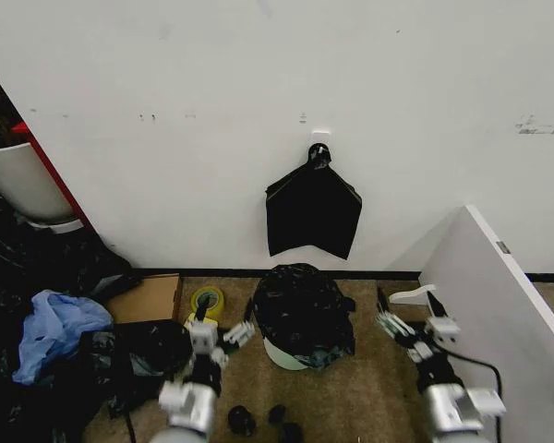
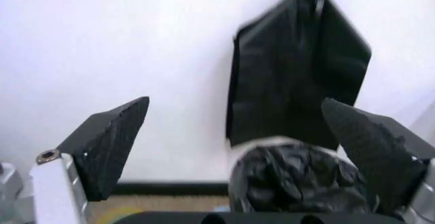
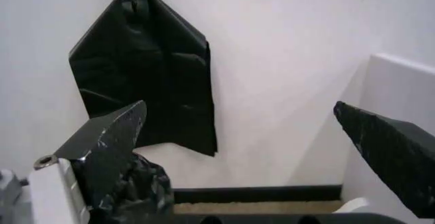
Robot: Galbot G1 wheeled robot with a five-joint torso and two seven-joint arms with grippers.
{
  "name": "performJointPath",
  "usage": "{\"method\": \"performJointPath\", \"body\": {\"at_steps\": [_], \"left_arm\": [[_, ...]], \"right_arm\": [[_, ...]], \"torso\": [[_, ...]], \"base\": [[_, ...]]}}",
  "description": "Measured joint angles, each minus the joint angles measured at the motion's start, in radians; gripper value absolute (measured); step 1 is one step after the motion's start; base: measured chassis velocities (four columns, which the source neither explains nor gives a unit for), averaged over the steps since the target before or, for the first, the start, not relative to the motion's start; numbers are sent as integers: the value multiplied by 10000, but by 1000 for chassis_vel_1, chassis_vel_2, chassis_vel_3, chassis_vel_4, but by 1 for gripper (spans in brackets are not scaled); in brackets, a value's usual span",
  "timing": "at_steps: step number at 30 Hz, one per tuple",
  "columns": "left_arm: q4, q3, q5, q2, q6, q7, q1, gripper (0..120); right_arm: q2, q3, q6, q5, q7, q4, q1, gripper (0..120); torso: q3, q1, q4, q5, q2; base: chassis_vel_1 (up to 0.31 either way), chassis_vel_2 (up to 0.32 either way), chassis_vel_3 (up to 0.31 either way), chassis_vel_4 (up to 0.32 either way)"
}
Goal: Place the garbage bag over the trash bin.
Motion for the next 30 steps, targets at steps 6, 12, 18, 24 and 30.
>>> {"method": "performJointPath", "body": {"at_steps": [6,12,18,24,30], "left_arm": [[-67,-543,1734,-446,-1262,224,1101,100],[-235,-528,2190,-677,-1365,227,1488,100],[-433,-520,2677,-917,-1361,169,1385,100],[-455,-503,2692,-1031,-1363,150,1354,100],[-417,-452,2815,-1090,-1464,74,1532,100]], "right_arm": [[393,-30,942,-1047,-435,148,-688,100],[652,-454,1032,-1417,-426,441,-824,100],[807,-757,967,-1585,-477,544,-826,100],[913,-796,950,-1612,-470,648,-940,100],[979,-778,936,-1786,-442,813,-1047,100]], "torso": [[0,0,-2,0,1],[0,0,-1,-1,1],[1,1,-2,0,0],[2,1,-2,-1,0],[2,1,-2,0,0]], "base": [[0,0,0,0],[0,0,0,0],[0,0,0,0],[0,0,0,0],[0,0,0,0]]}}
